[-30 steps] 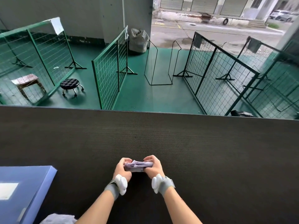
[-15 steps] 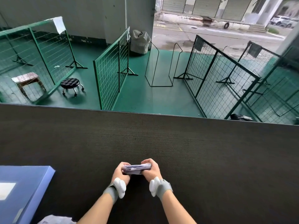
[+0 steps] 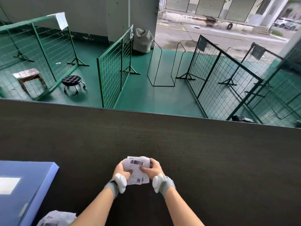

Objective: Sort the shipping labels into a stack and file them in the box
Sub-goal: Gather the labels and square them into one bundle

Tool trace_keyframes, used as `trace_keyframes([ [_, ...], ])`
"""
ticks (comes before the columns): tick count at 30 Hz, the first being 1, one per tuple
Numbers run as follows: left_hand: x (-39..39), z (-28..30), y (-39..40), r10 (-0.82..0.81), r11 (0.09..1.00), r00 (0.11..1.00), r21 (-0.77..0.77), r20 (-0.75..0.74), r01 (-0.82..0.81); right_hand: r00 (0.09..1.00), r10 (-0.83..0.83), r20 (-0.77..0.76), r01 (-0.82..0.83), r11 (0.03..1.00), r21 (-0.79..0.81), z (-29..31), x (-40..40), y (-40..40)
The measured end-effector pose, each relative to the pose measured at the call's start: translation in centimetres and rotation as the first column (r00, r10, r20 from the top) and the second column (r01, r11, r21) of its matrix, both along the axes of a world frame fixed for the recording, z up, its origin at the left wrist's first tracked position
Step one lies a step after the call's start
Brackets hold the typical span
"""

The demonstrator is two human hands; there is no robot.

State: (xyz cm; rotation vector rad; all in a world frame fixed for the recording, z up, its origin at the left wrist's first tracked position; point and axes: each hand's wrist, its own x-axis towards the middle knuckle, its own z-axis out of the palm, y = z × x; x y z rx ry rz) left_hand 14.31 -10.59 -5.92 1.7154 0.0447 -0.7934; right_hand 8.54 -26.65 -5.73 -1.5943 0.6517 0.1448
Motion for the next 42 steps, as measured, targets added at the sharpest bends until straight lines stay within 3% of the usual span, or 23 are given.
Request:
trace_keyframes([
  [7, -1.8, 3.8, 4.5, -0.021, 1.0, 1.0, 0.01, -0.006, 0.021, 0.997, 0.023, -0.075, -0.027, 0.998, -0.057, 2.0, -0.2, 5.1],
  [12, -1.7, 2.6, 11.6, -0.134, 0.969, 0.987, 0.22, 0.09, 0.112, 0.987, 0.075, -0.14, -0.088, 0.993, -0.084, 2.0, -0.6, 11.1],
  [16, -3.7, 2.9, 19.1, -0.013, 0.928, 0.999, 0.373, 0.038, -0.002, 0.967, 0.171, -0.19, -0.19, 0.978, -0.09, 1.3, -1.4, 18.6],
  [20, -4.1, -0.5, 24.4, -0.023, 0.887, 1.0, 0.461, 0.017, 0.013, 0.951, 0.178, -0.251, -0.206, 0.975, -0.087, 0.9, -2.3, 23.7],
  [23, -5.8, 1.7, 26.6, -0.061, 0.848, 0.996, 0.529, 0.059, 0.02, 0.934, 0.181, -0.308, -0.21, 0.976, -0.064, 0.3, -3.2, 27.1],
  [27, -6.2, 0.7, 28.3, -0.103, 0.793, 0.993, 0.608, 0.062, 0.044, 0.931, 0.092, -0.353, -0.136, 0.986, -0.1, -0.4, -3.6, 29.8],
  [33, -6.9, -0.5, 28.0, -0.216, 0.692, 0.963, 0.721, 0.161, 0.034, 0.875, 0.008, -0.483, -0.193, 0.922, -0.335, -1.6, -4.1, 31.4],
  [37, -7.8, -1.4, 28.3, -0.251, 0.681, 0.933, 0.732, 0.258, -0.019, 0.87, 0.018, -0.493, -0.184, 0.939, -0.289, -1.0, -4.5, 31.1],
  [42, -7.8, -1.7, 28.5, -0.235, 0.721, 0.934, 0.693, 0.268, -0.018, 0.894, -0.021, -0.447, -0.067, 0.981, -0.181, -0.4, -5.7, 30.7],
])
